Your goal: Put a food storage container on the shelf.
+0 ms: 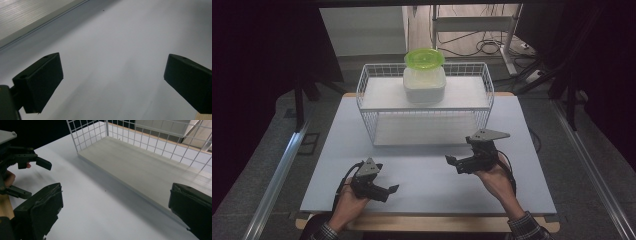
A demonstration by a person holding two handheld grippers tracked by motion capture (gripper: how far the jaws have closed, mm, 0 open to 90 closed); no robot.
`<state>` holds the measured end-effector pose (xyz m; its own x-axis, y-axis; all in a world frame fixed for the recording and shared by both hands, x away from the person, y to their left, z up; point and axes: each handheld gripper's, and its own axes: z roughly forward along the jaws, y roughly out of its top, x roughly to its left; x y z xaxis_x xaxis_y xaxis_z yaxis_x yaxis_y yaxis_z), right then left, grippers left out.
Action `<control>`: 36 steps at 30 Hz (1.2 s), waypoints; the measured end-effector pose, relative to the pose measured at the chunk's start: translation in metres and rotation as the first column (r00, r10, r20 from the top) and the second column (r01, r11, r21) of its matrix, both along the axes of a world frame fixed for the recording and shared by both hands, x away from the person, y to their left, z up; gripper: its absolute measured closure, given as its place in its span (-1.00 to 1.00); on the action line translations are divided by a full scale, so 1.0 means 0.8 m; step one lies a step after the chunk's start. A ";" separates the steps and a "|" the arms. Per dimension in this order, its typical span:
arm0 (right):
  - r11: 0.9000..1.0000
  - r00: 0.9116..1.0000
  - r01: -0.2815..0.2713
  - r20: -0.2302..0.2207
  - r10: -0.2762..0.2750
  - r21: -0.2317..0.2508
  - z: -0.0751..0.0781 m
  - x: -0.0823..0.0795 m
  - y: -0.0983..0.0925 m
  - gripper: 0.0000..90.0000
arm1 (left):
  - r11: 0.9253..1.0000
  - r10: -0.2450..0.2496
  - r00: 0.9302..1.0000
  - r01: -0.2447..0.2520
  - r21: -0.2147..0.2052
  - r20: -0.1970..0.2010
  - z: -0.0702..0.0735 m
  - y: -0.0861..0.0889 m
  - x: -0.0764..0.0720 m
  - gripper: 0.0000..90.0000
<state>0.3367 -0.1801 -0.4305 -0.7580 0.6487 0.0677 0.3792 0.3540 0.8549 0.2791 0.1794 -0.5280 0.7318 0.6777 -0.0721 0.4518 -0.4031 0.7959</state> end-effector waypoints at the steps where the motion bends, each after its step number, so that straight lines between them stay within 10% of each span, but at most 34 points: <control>1: 1.000 1.000 0.000 -0.001 0.000 -0.002 -0.002 -0.001 -0.001 -1.00 | 1.000 0.000 1.000 0.000 0.001 0.001 0.000 0.000 0.000 -0.96; 36: 0.997 0.997 0.048 -0.054 -0.052 -0.068 -0.063 -0.027 -0.037 -1.00 | 1.000 -0.002 1.000 0.002 0.010 0.001 -0.001 -0.001 0.000 -0.96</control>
<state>0.3151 -0.2095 -0.4810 -0.7210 0.6899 0.0649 0.4444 0.3885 0.8072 0.2791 0.1788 -0.5288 0.7335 0.6766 -0.0652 0.4503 -0.4118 0.7923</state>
